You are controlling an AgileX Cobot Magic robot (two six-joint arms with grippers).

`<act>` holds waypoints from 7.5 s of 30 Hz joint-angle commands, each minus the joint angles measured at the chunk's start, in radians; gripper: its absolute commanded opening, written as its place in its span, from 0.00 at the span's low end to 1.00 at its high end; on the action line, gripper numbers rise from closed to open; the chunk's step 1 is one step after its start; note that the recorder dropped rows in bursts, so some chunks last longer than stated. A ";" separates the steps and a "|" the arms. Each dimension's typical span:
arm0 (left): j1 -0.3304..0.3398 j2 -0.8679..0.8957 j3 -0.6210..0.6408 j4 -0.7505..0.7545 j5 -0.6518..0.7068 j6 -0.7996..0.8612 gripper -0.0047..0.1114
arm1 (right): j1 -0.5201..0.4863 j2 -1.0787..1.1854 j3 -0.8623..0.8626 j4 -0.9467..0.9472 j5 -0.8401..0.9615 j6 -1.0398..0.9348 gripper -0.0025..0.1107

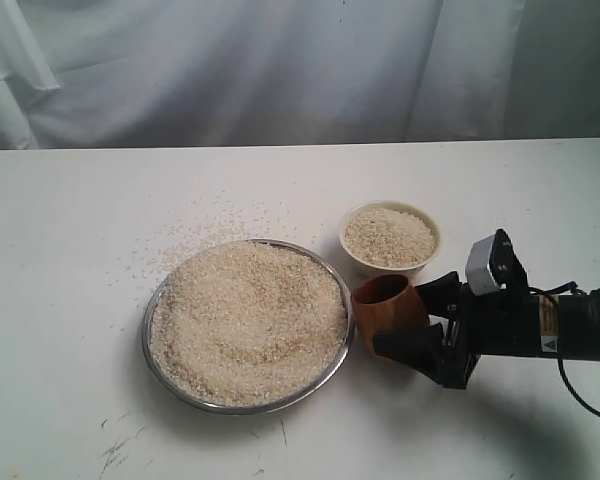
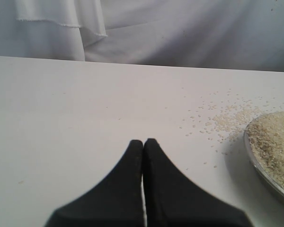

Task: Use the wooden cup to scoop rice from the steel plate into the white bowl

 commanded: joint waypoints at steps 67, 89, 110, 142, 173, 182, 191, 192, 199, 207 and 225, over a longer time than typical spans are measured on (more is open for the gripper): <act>-0.003 -0.004 0.005 0.001 -0.013 -0.001 0.04 | 0.000 -0.871 -0.004 -0.224 0.256 0.963 0.08; -0.003 -0.004 0.005 0.001 -0.013 -0.001 0.04 | 0.000 -1.240 0.057 -0.412 0.647 1.342 0.02; -0.003 -0.004 0.005 0.001 -0.013 -0.001 0.04 | -0.017 -1.661 0.081 -0.414 0.888 1.340 0.02; -0.003 -0.004 0.005 0.001 -0.013 -0.001 0.04 | -0.057 -1.917 0.317 1.213 1.370 -0.323 0.02; -0.003 -0.004 0.005 0.001 -0.013 -0.001 0.04 | -0.057 -2.142 0.712 1.362 1.448 -0.474 0.02; -0.003 -0.004 0.005 0.001 -0.013 -0.001 0.04 | -0.057 -2.142 0.712 1.355 1.465 -0.494 0.02; -0.003 -0.004 0.005 0.001 -0.013 -0.001 0.04 | -0.057 -2.142 0.712 1.355 1.465 -0.494 0.02; -0.003 -0.004 0.005 0.001 -0.013 -0.001 0.04 | -0.057 -2.142 0.712 1.355 1.465 -0.494 0.02; -0.003 -0.004 0.005 0.001 -0.013 -0.001 0.04 | -0.057 -2.142 0.712 1.355 1.465 -0.494 0.02; -0.003 -0.004 0.005 0.001 -0.013 -0.001 0.04 | -0.057 -2.142 0.712 1.355 1.465 -0.494 0.02; -0.003 -0.004 0.005 0.001 -0.013 -0.001 0.04 | -0.057 -2.142 0.712 1.355 1.465 -0.494 0.02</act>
